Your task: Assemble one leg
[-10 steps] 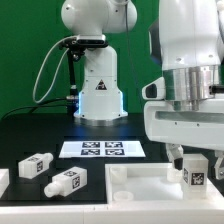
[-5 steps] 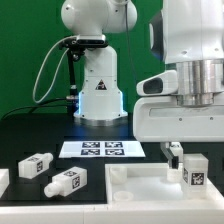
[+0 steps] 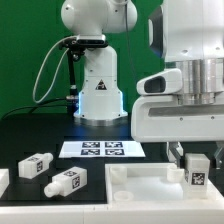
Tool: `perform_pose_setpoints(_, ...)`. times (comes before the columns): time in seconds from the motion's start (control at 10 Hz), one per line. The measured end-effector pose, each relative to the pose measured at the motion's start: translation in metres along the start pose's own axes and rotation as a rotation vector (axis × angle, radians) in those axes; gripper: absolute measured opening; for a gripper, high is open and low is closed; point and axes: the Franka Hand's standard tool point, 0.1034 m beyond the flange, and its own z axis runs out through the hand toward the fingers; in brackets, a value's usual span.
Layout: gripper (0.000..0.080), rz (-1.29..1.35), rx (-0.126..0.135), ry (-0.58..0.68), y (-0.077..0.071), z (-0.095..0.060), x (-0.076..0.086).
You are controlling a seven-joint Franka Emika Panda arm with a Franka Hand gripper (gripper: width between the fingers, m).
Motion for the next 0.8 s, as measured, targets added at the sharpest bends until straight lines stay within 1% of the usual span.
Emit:
perform_pose_setpoints(0.1,0.029,0.088,-0.005,0.0,0.0033,0.0006,0.0003)
perform_pose_setpoints(0.4,0.029,0.437,-0.01,0.006,0.006,0.0001,0.0025)
perform_pose_setpoints(0.5,0.029,0.635,-0.014,0.001,0.0052,-0.0003,0.0013)
perform_pose_setpoints(0.6,0.029,0.81,-0.024,-0.005,0.0029,-0.0009,-0.0008)
perform_pose_setpoints(0.7,0.029,0.973,-0.027,-0.009,0.0007,0.0004,-0.0014)
perform_pose_setpoints(0.8,0.029,1.157,-0.022,-0.014,0.0,0.0008,-0.0001)
